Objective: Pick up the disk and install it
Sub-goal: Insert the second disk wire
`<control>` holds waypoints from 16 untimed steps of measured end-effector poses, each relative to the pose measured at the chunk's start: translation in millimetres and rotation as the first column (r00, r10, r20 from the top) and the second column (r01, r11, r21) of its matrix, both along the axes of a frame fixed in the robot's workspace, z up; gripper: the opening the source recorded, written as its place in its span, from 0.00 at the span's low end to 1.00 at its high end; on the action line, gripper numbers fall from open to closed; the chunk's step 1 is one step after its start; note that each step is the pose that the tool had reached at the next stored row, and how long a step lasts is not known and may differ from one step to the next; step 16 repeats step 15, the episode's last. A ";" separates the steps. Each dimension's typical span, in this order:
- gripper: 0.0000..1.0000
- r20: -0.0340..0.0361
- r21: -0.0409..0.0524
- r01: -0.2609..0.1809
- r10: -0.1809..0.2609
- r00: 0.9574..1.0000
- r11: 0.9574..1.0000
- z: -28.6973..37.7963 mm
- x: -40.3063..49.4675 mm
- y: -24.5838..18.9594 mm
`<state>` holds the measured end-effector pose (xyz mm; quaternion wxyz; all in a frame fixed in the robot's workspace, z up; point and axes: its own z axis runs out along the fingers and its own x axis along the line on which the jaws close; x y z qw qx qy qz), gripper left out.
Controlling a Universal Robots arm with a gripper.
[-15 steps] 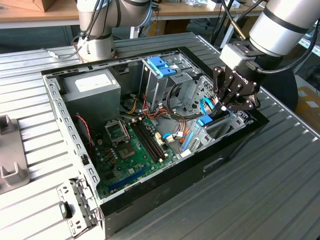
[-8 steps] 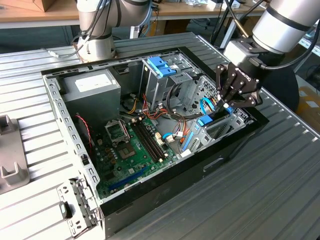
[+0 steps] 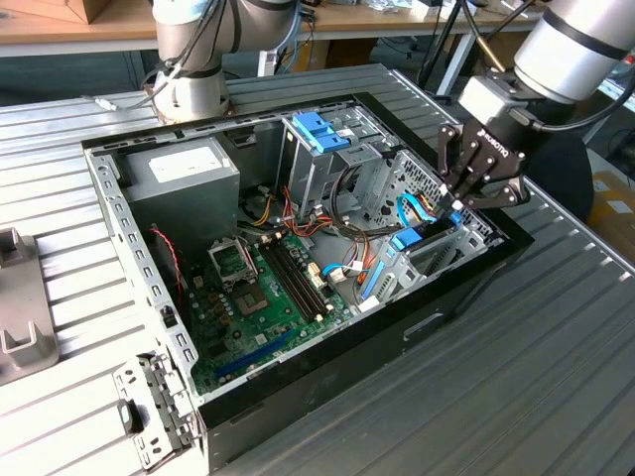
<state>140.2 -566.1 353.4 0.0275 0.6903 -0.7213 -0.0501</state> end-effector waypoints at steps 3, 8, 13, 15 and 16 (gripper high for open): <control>0.10 -0.010 0.000 0.000 0.000 1.000 1.000 1.1 8.4 0.0; 0.10 -0.027 0.000 0.000 0.000 1.000 1.000 9.9 19.7 0.0; 0.10 -0.031 0.000 0.000 0.000 1.000 1.000 10.7 20.7 0.0; 0.10 -0.031 0.000 0.000 0.000 1.000 1.000 10.7 20.7 0.0; 0.10 -0.031 0.000 0.000 0.000 1.000 1.000 10.7 20.7 0.0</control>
